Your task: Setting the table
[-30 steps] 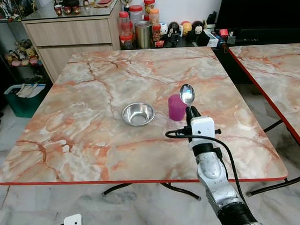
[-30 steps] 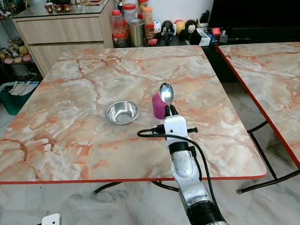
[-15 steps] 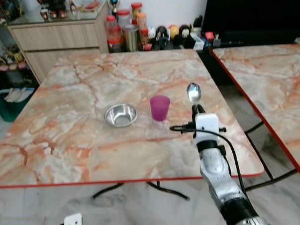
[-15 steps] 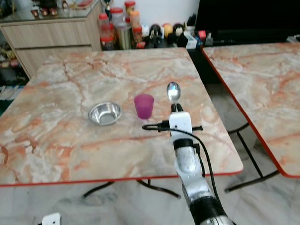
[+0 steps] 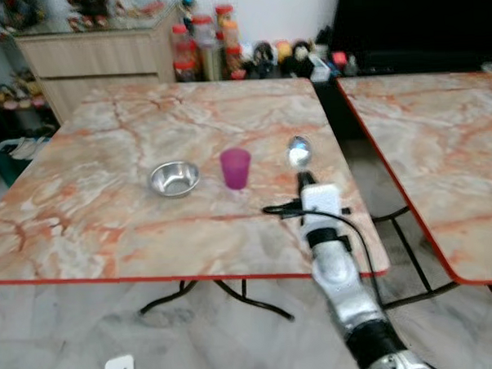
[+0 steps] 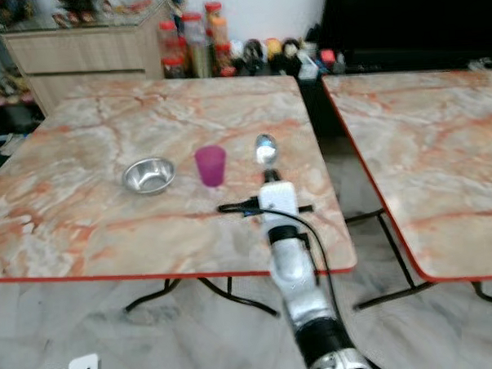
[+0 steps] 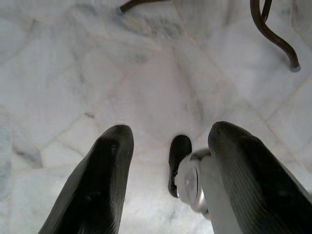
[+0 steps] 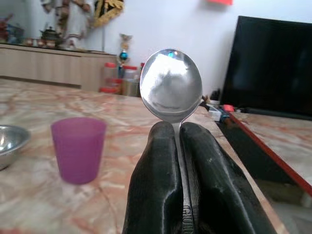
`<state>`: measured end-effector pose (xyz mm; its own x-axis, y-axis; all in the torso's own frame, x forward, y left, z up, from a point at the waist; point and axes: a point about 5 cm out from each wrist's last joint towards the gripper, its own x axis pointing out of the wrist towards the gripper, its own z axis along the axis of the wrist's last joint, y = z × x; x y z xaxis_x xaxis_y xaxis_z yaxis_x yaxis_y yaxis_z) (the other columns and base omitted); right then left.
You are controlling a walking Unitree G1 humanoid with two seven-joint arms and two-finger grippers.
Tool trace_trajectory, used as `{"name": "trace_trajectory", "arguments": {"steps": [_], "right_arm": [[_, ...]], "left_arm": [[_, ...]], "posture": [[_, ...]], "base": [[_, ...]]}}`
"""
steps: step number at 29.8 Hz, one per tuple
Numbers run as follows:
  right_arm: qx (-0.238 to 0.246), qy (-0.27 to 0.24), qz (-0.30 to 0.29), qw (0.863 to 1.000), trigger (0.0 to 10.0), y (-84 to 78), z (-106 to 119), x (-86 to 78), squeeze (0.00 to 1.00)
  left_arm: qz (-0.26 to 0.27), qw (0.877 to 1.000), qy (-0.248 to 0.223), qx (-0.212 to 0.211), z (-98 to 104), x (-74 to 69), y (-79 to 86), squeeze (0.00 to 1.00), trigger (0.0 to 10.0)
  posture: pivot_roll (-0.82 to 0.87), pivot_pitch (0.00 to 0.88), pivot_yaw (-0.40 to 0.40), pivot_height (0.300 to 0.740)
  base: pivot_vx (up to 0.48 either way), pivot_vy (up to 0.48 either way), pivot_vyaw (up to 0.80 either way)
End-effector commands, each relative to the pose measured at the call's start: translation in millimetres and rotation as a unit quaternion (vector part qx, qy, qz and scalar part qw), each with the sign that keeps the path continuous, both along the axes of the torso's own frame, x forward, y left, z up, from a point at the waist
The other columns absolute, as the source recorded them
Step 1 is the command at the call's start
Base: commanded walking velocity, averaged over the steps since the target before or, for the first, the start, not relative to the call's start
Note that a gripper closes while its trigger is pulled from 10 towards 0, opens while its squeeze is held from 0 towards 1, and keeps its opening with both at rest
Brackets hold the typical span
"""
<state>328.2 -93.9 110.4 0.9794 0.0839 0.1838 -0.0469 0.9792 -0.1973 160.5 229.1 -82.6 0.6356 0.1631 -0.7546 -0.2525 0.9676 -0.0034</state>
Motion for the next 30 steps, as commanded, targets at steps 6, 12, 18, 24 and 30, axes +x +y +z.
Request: {"name": "trace_trajectory", "arguments": {"steps": [6,12,18,24,30], "right_arm": [[-0.008,0.004,-0.015,1.0,10.0,-12.3,0.8,3.3,0.0],[-0.01,0.004,-0.014,1.0,10.0,-13.3,1.6,4.1,0.0],[-0.012,0.005,-0.002,1.0,10.0,-10.4,0.3,2.4,0.0],[-0.026,-0.003,0.01,1.0,10.0,-6.5,2.0,1.5,0.0],[-0.016,-0.002,0.011,1.0,10.0,-5.4,2.0,1.5,0.0]], "left_arm": [[-0.003,1.0,0.01,-0.004,-2.9,-4.2,-3.7,0.0,10.0],[-0.004,1.0,0.011,-0.006,-3.7,-4.2,-7.1,0.0,10.0],[-0.004,1.0,0.011,-0.007,-4.4,-4.9,-9.0,0.0,10.0],[-0.004,1.0,0.012,-0.006,-4.5,-5.3,-9.0,0.0,10.0],[-0.007,1.0,0.013,-0.006,-4.7,-5.8,-8.7,0.0,10.0]], "posture": [[0.06,0.0,0.008,0.74],[0.05,0.0,0.0,0.74],[0.06,0.0,-0.008,0.74],[0.06,0.0,-0.009,0.74],[0.06,0.0,-0.006,0.74]], "base": [[0.0,-0.316,0.0],[0.0,-0.316,0.0],[0.0,-0.312,0.0],[0.0,-0.299,0.12],[0.0,-0.293,0.35]]}}
